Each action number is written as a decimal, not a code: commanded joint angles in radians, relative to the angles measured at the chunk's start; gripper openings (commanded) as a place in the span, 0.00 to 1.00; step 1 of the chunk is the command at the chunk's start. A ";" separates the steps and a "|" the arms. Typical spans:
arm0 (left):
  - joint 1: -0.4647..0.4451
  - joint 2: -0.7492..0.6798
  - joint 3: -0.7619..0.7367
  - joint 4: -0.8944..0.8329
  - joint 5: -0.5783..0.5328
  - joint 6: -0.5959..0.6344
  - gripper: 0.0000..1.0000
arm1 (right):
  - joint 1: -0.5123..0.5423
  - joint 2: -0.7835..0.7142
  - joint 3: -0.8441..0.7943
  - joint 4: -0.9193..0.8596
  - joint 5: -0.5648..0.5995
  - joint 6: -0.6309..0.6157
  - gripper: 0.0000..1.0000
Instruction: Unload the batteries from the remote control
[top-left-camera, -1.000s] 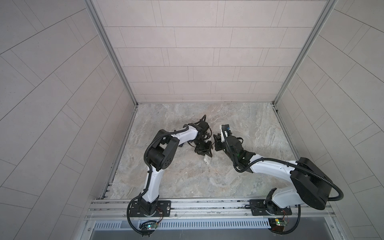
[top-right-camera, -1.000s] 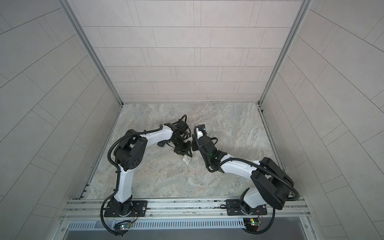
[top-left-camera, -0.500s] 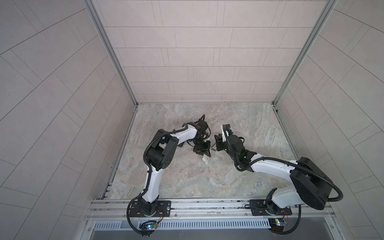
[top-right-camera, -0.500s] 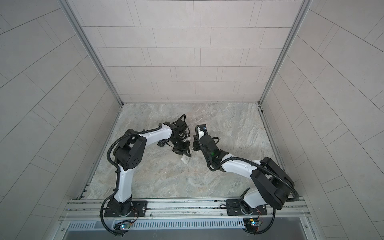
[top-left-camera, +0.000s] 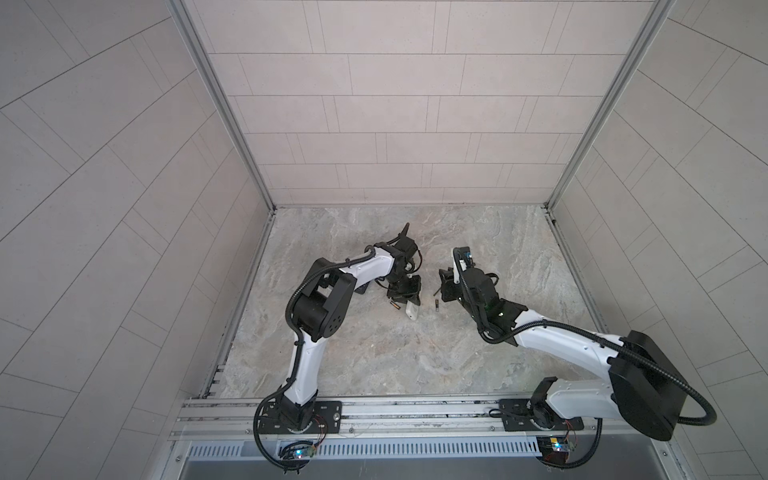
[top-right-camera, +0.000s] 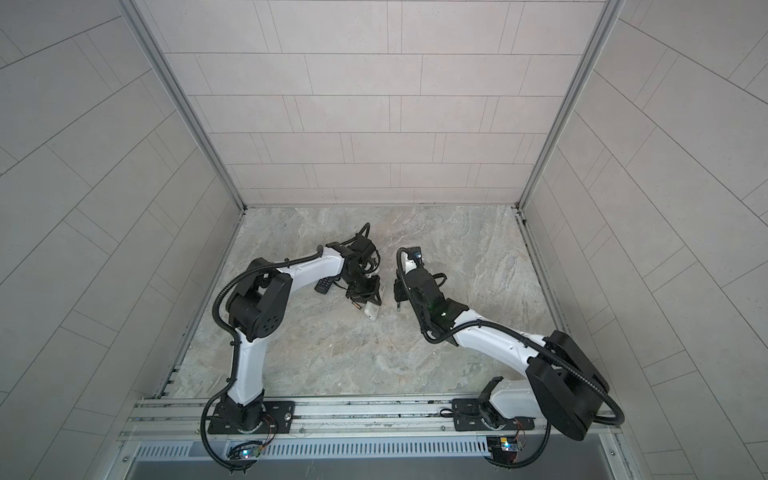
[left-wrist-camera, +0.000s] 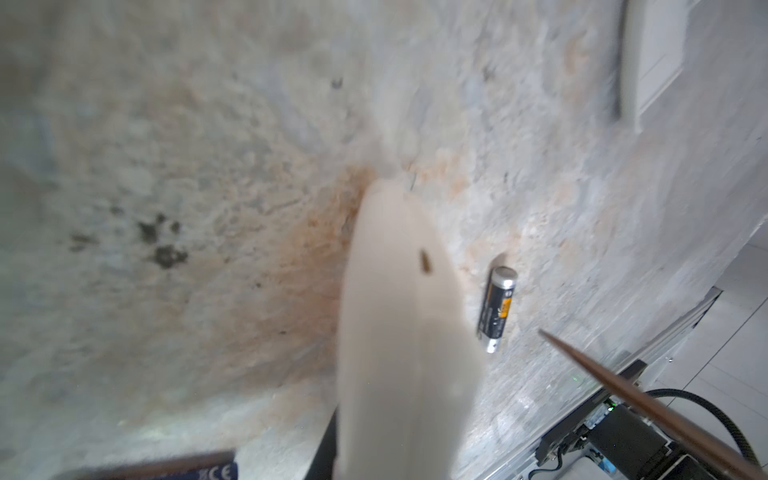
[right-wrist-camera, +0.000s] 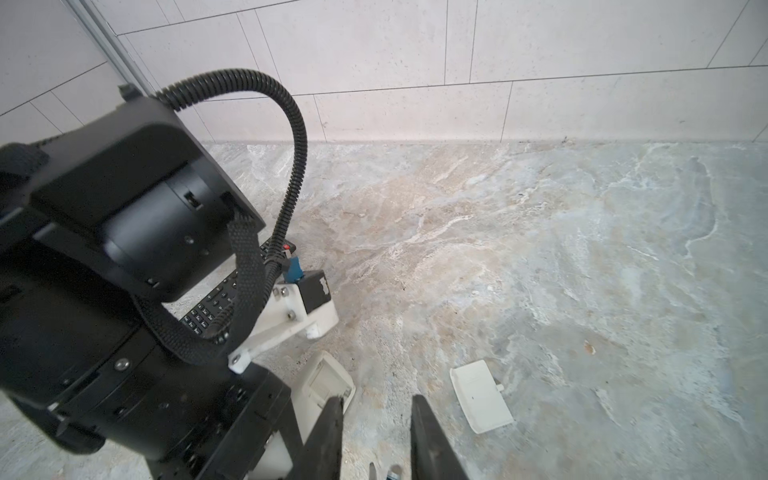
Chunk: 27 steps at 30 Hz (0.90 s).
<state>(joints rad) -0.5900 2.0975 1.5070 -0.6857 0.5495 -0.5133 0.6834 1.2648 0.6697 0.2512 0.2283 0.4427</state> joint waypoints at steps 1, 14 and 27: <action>0.004 -0.016 0.024 0.092 0.033 -0.050 0.11 | -0.035 -0.065 0.017 -0.107 0.014 0.038 0.00; -0.002 0.018 -0.024 0.274 -0.046 -0.162 0.17 | -0.267 -0.104 0.074 -0.374 -0.127 0.175 0.00; -0.009 0.047 -0.031 0.227 -0.115 -0.157 0.41 | -0.414 -0.099 0.051 -0.459 -0.269 0.227 0.00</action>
<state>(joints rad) -0.5922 2.1357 1.4849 -0.3988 0.4953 -0.6865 0.2798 1.1713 0.7250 -0.1917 -0.0040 0.6445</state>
